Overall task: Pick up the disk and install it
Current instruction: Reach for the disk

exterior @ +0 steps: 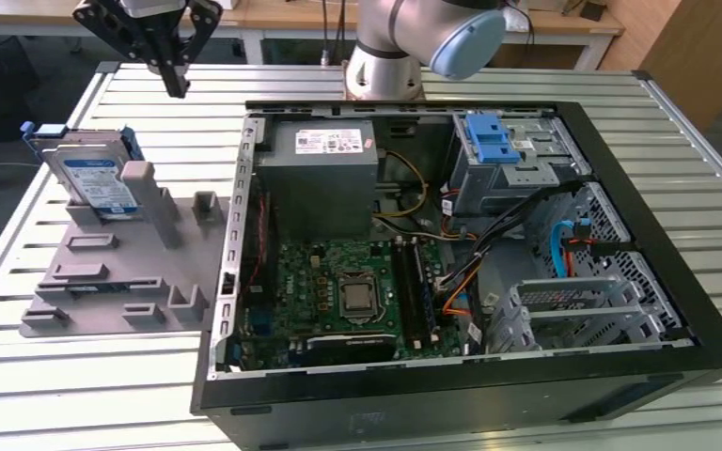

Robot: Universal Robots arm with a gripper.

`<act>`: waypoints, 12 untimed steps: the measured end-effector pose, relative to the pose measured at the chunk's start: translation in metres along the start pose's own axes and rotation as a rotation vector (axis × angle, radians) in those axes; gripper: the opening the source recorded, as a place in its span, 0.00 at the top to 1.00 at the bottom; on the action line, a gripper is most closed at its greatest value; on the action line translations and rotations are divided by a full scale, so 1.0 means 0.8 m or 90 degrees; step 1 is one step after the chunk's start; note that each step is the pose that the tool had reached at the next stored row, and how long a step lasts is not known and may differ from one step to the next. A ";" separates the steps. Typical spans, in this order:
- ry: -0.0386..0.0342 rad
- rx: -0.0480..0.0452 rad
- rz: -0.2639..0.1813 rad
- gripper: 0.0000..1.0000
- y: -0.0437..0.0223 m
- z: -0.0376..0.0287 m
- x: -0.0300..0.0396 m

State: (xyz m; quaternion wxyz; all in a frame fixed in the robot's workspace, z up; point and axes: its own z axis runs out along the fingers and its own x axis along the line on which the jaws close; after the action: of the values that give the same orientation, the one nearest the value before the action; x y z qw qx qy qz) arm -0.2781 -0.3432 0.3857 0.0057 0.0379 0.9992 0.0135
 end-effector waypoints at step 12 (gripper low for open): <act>0.0001 0.0000 0.000 0.89 0.0000 0.0004 0.0048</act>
State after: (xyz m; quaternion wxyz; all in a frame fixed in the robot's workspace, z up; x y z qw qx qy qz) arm -0.2819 -0.3429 0.3853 0.0056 0.0377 0.9992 0.0135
